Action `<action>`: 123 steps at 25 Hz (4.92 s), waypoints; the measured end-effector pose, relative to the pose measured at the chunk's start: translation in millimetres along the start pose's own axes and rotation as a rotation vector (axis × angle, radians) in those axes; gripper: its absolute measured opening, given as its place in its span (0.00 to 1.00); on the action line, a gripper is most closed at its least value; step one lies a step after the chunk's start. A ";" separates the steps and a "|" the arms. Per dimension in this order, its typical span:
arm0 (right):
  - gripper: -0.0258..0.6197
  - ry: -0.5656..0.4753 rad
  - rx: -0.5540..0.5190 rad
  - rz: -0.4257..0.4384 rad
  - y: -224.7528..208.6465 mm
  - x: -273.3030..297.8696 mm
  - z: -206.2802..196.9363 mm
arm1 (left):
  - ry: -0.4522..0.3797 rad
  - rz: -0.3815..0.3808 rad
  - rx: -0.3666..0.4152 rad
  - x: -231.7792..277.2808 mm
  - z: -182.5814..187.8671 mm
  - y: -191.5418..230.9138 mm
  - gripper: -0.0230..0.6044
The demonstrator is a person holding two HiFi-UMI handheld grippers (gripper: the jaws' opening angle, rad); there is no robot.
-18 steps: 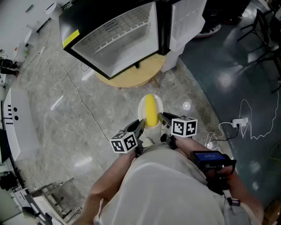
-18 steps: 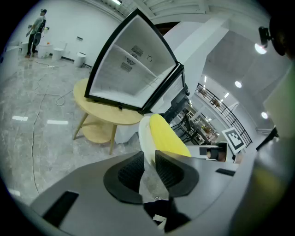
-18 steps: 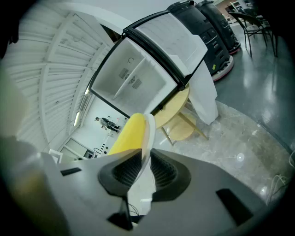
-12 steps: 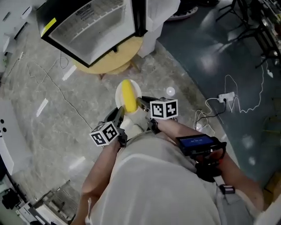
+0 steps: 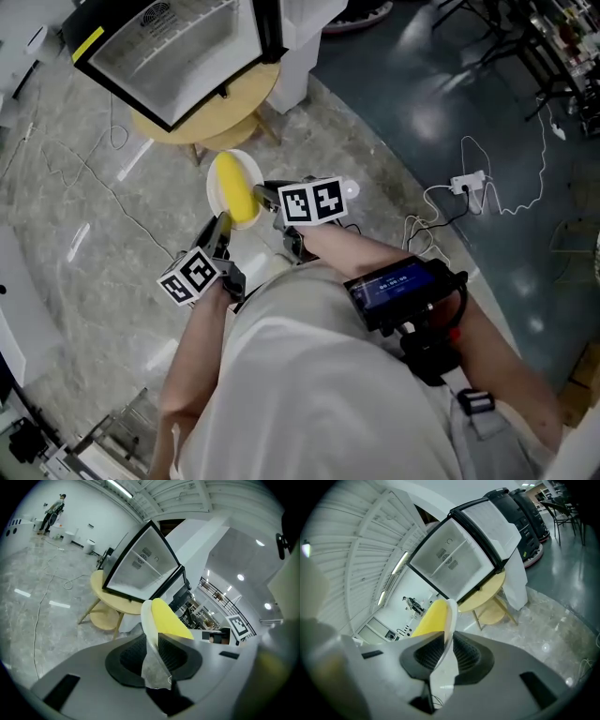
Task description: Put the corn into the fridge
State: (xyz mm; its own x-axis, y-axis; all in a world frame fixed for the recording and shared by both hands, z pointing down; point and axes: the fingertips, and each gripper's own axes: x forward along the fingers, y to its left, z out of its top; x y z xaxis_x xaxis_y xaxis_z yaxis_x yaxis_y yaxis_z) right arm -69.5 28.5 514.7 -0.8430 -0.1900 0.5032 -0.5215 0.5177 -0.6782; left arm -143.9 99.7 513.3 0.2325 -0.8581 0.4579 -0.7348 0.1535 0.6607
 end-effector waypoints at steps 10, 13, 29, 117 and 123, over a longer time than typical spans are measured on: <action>0.13 -0.016 0.008 -0.001 6.5 -9.7 -8.4 | 0.006 -0.002 0.021 -10.0 -6.2 -2.3 0.17; 0.13 -0.021 0.016 -0.005 8.2 -15.9 -17.4 | 0.011 -0.006 0.026 -16.6 -12.8 -5.8 0.17; 0.13 -0.041 0.026 -0.029 3.1 -24.7 -25.5 | 0.042 -0.022 0.058 -14.6 -24.3 -6.6 0.17; 0.13 0.044 0.074 0.021 -100.5 39.5 102.2 | 0.053 0.099 -0.001 135.3 48.6 -8.1 0.17; 0.13 0.078 0.051 0.045 -110.4 44.7 113.5 | 0.042 0.132 -0.017 148.6 51.3 -9.5 0.17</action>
State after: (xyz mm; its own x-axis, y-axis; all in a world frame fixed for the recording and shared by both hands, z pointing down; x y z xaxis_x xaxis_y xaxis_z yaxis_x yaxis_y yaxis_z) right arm -64.5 -131.9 551.3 -0.8538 -0.1015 0.5106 -0.4914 0.4809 -0.7261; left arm -135.0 -54.4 544.6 0.1611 -0.8090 0.5653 -0.7500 0.2720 0.6029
